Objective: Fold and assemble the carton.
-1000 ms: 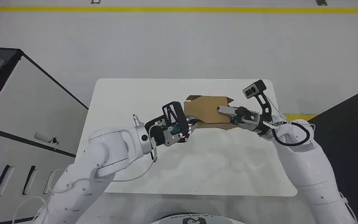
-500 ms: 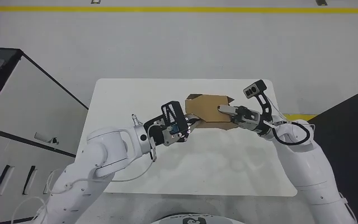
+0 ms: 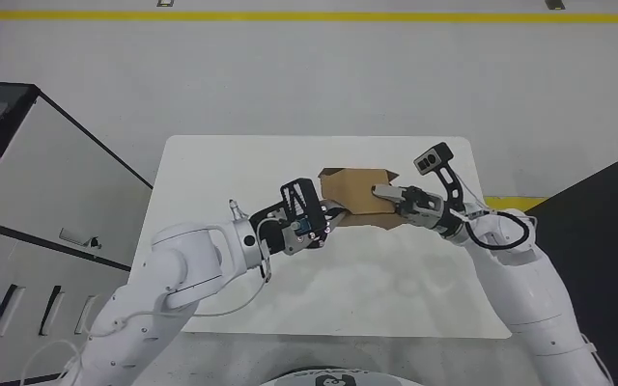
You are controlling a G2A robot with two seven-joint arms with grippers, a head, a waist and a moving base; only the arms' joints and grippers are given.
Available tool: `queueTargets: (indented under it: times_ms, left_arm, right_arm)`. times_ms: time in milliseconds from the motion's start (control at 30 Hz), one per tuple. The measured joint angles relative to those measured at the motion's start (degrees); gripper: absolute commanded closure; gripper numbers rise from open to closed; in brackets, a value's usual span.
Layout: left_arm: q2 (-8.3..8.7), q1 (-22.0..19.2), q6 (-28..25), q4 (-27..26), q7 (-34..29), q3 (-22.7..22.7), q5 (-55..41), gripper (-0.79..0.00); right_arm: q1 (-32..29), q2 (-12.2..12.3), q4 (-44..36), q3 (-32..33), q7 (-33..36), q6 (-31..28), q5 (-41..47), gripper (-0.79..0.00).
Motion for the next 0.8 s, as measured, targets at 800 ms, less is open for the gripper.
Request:
queueTargets:
  times_ms: [800]
  left_arm:
    - [0.21, 1.77, 2.24, 0.06, 1.70, -2.73, 0.08, 0.000]
  right_arm:
    - [-0.60, -0.31, 0.43, 0.04, -0.40, 0.05, 3.11, 0.000]
